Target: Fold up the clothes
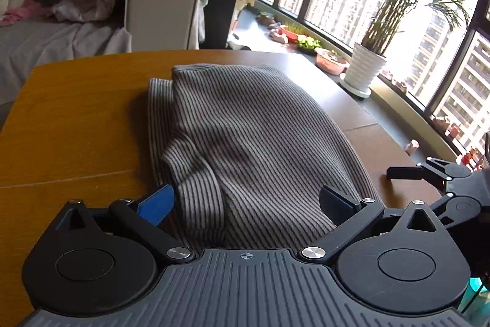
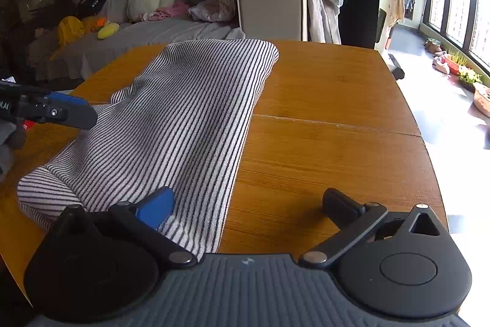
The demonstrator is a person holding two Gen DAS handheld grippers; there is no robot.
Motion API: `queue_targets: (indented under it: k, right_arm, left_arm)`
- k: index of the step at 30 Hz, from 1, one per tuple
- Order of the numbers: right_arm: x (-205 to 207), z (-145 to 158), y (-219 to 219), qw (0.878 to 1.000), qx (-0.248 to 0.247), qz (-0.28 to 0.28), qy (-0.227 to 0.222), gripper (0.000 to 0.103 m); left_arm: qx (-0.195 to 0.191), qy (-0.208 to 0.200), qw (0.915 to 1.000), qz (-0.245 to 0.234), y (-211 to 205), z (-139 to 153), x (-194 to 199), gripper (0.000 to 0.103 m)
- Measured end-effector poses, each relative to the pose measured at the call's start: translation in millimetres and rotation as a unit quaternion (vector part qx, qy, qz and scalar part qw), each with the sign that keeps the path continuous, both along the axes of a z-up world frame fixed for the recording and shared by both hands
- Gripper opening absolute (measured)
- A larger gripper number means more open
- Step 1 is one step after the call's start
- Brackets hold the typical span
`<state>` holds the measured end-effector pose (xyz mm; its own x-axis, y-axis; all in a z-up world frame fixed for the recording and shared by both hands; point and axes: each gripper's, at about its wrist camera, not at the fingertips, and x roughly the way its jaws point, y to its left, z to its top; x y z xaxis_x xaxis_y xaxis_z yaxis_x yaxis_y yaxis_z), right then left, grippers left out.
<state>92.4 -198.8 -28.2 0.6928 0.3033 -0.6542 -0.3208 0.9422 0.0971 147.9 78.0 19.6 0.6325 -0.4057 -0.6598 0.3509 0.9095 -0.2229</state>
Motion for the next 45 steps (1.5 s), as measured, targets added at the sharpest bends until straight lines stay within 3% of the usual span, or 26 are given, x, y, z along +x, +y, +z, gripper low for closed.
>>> queue_targets:
  k: [8,16,19,22,24,26,28,33,38,40,43,45]
  right_arm:
    - [1.9,0.0,-8.0,1.000,0.020,-0.016,-0.001,0.103]
    - [4.2,0.4,3.3,1.000,-0.008,-0.005,0.003,0.103]
    - [-1.2,0.6,1.1,1.000,-0.008,-0.014,-0.001,0.103]
    - [-13.5,3.6,3.0,0.999,-0.036,-0.013,-0.033,0.103]
    - [-26.0,9.2,9.5,0.994,-0.076,-0.008,-0.080,0.103]
    - [-43.5,19.1,21.3,0.985,-0.113,0.023,-0.128,0.096]
    - [-63.2,36.0,36.0,0.977,-0.120,0.090,-0.155,0.090]
    - [-93.1,44.2,81.3,0.953,-0.114,0.238,-0.147,0.090]
    - [-93.6,12.2,115.1,0.940,-0.158,0.271,-0.137,0.090]
    - [-94.8,4.7,122.5,0.937,-0.172,0.264,-0.153,0.090]
    - [-83.9,7.3,125.6,0.949,-0.163,0.234,-0.132,0.086]
    - [-67.2,12.7,114.1,0.971,-0.102,0.202,-0.081,0.085]
  left_arm:
    - [-0.004,0.009,0.9999,-0.011,3.2,-19.7,-11.5,0.094]
    - [0.001,-0.008,0.9998,-0.016,-1.0,-23.8,-12.3,0.094]
    - [0.022,-0.017,0.9995,-0.012,1.4,-22.8,-16.7,0.097]
    - [0.038,-0.022,0.9990,0.000,12.0,-22.4,-22.9,0.100]
    - [0.035,-0.016,0.9991,0.014,24.4,-24.1,-26.5,0.101]
    - [0.032,-0.014,0.9989,0.032,35.8,-26.1,-29.5,0.103]
    - [0.035,-0.015,0.9980,0.051,45.1,-28.1,-32.3,0.103]
    - [0.064,-0.031,0.9954,0.064,44.7,-30.9,-38.7,0.103]
    - [0.064,-0.029,0.9957,0.060,44.8,-29.4,-41.9,0.103]
    - [0.066,-0.030,0.9958,0.056,45.3,-29.6,-43.5,0.103]
    - [0.065,-0.031,0.9960,0.053,46.6,-28.8,-46.0,0.103]
    - [0.062,-0.031,0.9964,0.048,47.8,-27.4,-48.1,0.103]
